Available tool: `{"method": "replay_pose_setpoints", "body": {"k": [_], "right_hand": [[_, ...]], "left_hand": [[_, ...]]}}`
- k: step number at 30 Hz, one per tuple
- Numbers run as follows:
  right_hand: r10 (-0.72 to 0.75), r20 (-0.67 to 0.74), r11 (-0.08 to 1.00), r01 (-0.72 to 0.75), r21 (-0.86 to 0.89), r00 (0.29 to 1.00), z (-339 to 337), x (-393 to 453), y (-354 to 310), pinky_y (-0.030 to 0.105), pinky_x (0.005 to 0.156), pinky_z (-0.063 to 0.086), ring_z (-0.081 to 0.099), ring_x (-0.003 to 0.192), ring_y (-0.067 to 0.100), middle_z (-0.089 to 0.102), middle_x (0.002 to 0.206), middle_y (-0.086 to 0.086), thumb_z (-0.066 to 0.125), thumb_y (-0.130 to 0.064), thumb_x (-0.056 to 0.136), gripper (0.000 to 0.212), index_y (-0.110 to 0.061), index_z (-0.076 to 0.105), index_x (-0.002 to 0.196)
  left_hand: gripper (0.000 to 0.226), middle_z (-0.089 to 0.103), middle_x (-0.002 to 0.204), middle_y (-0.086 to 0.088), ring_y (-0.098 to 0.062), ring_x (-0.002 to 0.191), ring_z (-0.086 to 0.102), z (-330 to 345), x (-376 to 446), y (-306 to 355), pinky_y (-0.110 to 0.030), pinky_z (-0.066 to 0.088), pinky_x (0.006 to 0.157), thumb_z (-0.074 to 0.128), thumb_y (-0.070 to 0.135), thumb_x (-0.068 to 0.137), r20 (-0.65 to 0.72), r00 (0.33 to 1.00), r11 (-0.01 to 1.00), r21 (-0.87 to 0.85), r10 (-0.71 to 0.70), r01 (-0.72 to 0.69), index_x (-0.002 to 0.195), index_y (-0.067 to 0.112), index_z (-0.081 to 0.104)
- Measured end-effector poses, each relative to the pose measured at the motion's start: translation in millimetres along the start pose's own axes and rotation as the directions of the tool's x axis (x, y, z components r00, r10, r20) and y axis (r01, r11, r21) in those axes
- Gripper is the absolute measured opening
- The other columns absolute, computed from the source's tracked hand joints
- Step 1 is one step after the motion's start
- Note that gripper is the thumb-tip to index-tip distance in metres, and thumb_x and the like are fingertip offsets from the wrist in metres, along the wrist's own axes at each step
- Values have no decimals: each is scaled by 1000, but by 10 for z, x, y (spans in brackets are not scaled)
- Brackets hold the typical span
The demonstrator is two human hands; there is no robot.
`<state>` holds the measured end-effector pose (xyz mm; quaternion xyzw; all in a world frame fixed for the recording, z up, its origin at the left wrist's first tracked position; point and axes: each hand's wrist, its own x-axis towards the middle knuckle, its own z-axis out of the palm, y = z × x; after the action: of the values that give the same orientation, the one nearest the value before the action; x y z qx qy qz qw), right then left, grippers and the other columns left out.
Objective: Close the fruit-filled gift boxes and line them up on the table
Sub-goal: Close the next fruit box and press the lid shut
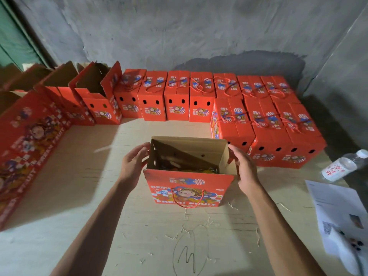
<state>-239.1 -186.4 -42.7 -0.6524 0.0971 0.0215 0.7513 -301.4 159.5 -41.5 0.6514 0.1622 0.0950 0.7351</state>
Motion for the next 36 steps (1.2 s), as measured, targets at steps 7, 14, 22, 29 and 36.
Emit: {"method": "replay_pose_setpoints", "body": {"k": [7,14,22,29,36], "right_hand": [[-96,-4,988,94,-126,995,112,220,1,7,83,48,64,107,-10,73,109,-29,65,-19,98,25,-40,77,104],[-147,46,960,154,-234,988,85,439,12,7,73,50,68,90,-9,76,94,-24,75,-33,93,3,-33,77,96],[-325,112,771,332,-543,939,450,534,174,13,71,49,67,80,1,72,86,-14,72,-64,86,45,-22,67,100],[-240,167,788,293,-542,956,441,537,296,38,99,54,68,111,11,71,118,-4,74,-54,89,55,-20,54,128],[-159,189,802,239,-548,969,341,417,405,39,105,50,63,116,7,66,127,-5,67,-43,97,49,-20,51,137]], "left_hand": [[15,64,96,-9,-29,95,60,166,284,79,-40,51,82,56,24,105,-67,997,996,88,-27,33,101,11,62],[22,70,111,-11,-26,105,67,210,321,21,-44,57,93,57,31,104,-74,997,985,174,3,9,116,14,64],[49,71,96,9,0,85,70,319,453,-218,-17,54,67,79,20,87,177,984,925,374,-3,-65,127,14,50],[59,64,108,16,-11,102,65,220,520,-477,-20,49,68,80,57,74,95,994,866,499,-44,-9,121,32,54],[73,68,129,9,-12,117,67,201,429,-471,-30,57,92,82,34,81,181,969,949,238,166,-207,143,37,44]]}}
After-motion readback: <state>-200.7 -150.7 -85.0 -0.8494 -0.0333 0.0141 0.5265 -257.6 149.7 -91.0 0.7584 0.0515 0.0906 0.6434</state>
